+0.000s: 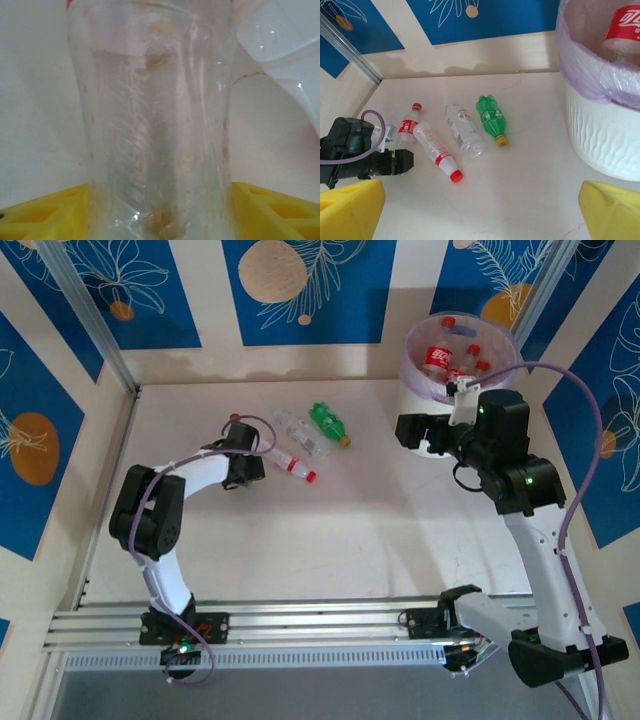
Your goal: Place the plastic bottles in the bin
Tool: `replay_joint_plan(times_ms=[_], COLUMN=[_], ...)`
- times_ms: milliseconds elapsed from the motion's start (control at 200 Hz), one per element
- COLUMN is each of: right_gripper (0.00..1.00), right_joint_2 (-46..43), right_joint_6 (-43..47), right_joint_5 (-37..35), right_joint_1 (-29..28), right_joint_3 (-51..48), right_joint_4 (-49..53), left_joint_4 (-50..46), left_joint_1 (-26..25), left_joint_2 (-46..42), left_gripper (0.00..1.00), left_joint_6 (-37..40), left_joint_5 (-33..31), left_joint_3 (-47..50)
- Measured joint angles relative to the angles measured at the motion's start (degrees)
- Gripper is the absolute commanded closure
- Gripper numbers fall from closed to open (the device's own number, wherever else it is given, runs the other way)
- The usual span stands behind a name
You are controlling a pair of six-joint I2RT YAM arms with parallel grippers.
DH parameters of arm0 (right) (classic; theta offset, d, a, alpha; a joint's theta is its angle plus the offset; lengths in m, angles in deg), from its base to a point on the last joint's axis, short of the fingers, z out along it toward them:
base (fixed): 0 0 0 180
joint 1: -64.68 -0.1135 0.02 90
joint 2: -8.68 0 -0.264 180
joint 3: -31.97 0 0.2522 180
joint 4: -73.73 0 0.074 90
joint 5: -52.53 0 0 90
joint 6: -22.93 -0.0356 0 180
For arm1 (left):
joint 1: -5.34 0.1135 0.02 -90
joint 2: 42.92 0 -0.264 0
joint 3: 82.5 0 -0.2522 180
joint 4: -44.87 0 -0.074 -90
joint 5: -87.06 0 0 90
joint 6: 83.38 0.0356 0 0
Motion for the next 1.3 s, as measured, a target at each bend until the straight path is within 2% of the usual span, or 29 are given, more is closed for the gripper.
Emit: replay_joint_plan(times_ms=[275,475,610,705,920,1130,1301], right_gripper=[0.00,0.02,0.03,0.03,0.03,0.01,0.01], right_joint_2=[-0.22,0.17,2.10,4.39,13.55,24.11,30.23], right_joint_6=[-0.24,-1.95,-3.74,-5.25,-8.85,-11.69,-14.01], right_joint_5=[0.59,2.80,4.70,6.27,8.20,11.98,14.49], right_joint_1=[0.02,-0.66,-4.04,-7.30,-13.46,-16.48,-16.61], right_joint_3=[-0.59,-1.86,-2.49,-2.99,-3.17,-1.55,1.57], right_joint_4=[1.60,0.79,-0.98,-3.19,-8.39,-12.96,-16.46], left_joint_4=[0.68,-0.48,-0.76,-0.33,5.79,14.29,21.73], left_joint_1=[0.00,0.00,0.00,-0.02,-2.95,-10.75,-14.75], left_joint_2=[-0.31,-4.55,-10.60,-16.79,-30.42,-36.17,-37.22], left_gripper=[0.52,0.53,0.55,0.55,0.56,0.56,0.56], left_joint_6=[0.22,1.92,3.08,3.26,3.10,2.62,1.11], left_joint_5=[-0.17,0.52,1.90,5.03,17.22,25.86,28.92], left_joint_3=[0.00,0.90,3.06,6.71,15.96,20.06,22.93])
